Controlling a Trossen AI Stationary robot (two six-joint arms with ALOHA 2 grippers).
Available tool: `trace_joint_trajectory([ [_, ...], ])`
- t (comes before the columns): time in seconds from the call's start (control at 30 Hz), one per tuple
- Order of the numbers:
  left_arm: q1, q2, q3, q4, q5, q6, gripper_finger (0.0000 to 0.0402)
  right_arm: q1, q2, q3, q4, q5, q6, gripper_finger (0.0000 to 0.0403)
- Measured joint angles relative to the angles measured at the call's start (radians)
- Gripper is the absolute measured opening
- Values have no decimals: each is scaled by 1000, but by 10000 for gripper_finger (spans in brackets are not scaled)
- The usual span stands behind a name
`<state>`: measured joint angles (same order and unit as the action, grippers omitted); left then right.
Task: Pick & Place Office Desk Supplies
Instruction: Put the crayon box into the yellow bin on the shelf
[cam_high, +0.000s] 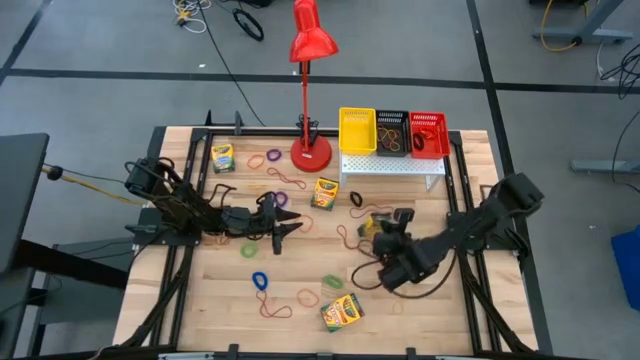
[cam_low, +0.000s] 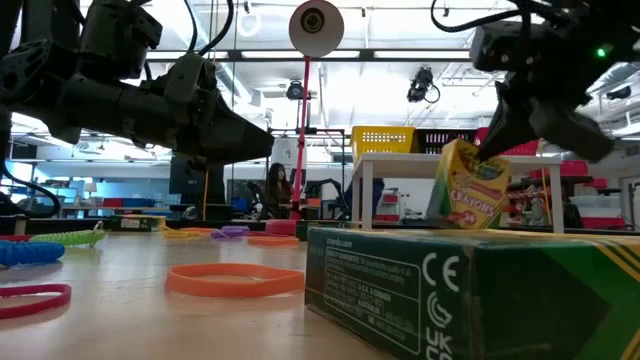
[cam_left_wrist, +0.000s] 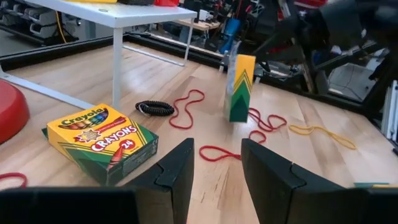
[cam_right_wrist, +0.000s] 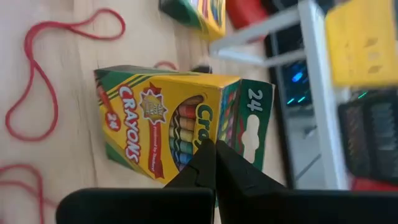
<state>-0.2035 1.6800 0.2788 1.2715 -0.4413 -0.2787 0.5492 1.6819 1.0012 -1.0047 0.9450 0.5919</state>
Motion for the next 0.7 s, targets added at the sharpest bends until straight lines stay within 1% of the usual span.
trace_joint_trajectory([
  [0.13, 0, 15, 43, -62, 37, -1, 140, 11, 65, 0, 55, 65, -37, 0],
  [0.2, 0, 25, 69, -101, 35, -1, 140, 11, 88, 0, 80, 94, -71, 0],
  [0.33, 0, 46, 108, -125, 32, 26, 140, 11, 98, 1, 126, 106, -136, 0],
  [0.43, 0, 50, 120, -125, 32, 43, 140, 11, 99, 24, 130, 85, -167, 0],
  [0.57, 0, 50, 120, -126, 31, 44, 140, 10, 99, 61, 144, 30, -200, 1],
  [0.7, 0, 50, 120, -126, 31, 44, 140, 10, 98, 77, 182, -28, -213, 20],
])
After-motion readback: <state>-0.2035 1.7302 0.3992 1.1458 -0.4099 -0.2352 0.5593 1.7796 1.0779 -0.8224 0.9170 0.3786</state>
